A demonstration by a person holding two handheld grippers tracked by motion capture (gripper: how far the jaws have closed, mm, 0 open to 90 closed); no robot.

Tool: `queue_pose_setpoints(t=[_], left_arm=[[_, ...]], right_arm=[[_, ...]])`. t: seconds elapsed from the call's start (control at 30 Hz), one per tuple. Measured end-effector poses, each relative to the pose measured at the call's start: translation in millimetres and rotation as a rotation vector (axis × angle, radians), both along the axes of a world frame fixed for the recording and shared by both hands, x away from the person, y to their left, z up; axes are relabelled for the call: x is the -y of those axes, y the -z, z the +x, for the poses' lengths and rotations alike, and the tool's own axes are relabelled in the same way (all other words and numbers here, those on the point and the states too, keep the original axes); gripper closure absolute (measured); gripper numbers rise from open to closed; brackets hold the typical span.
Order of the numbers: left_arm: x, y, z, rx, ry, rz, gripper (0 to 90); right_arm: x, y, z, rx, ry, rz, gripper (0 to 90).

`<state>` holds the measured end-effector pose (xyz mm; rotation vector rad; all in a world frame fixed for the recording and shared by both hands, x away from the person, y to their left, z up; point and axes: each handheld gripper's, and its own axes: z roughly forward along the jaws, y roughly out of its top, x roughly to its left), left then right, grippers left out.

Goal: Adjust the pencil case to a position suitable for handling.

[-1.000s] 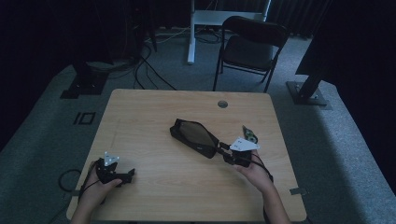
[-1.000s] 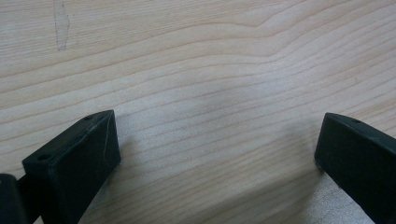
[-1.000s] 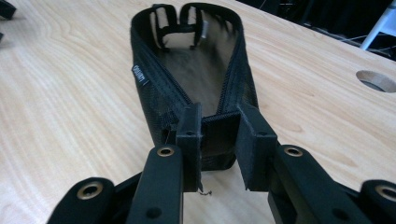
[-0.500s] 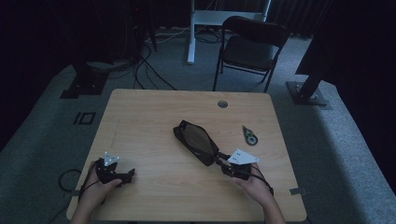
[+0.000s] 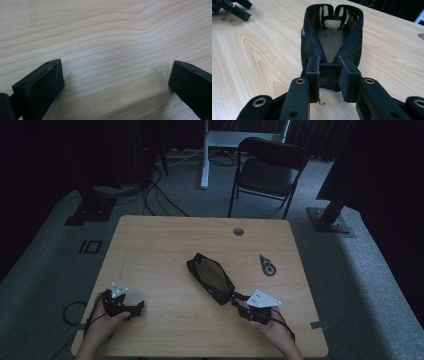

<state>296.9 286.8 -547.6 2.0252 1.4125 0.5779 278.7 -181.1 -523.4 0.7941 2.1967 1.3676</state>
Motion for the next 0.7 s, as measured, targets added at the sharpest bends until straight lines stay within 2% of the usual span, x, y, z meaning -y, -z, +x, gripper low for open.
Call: queue_pose_setpoints(t=[0.27, 0.33, 0.43, 0.53, 0.6, 0.67, 0.7], left_arm=[[0.0, 0.0, 0.0, 0.000, 0.000, 0.000, 0.2], [0.0, 0.0, 0.0, 0.000, 0.000, 0.000, 0.2], [0.0, 0.0, 0.0, 0.000, 0.000, 0.000, 0.2], [0.0, 0.0, 0.0, 0.000, 0.000, 0.000, 0.2], [0.0, 0.0, 0.0, 0.000, 0.000, 0.000, 0.2], [0.0, 0.0, 0.0, 0.000, 0.000, 0.000, 0.2], [0.0, 0.0, 0.0, 0.000, 0.000, 0.000, 0.2]], right_arm=[[7.5, 1.3, -12.9, 0.004, 0.022, -0.019, 72.1], [10.0, 2.4, -17.9, -0.002, 0.028, -0.007, 72.1], [11.1, 4.4, -26.7, -0.005, 0.017, 0.009, 72.4], [10.6, 7.4, -31.3, -0.013, 0.002, -0.009, 71.6], [12.5, 9.9, -30.2, -0.025, 0.017, -0.004, 61.9], [18.1, 11.9, -25.8, -0.046, 0.071, 0.024, 55.9], [22.0, 11.9, -23.1, -0.062, 0.102, 0.042, 48.8]])
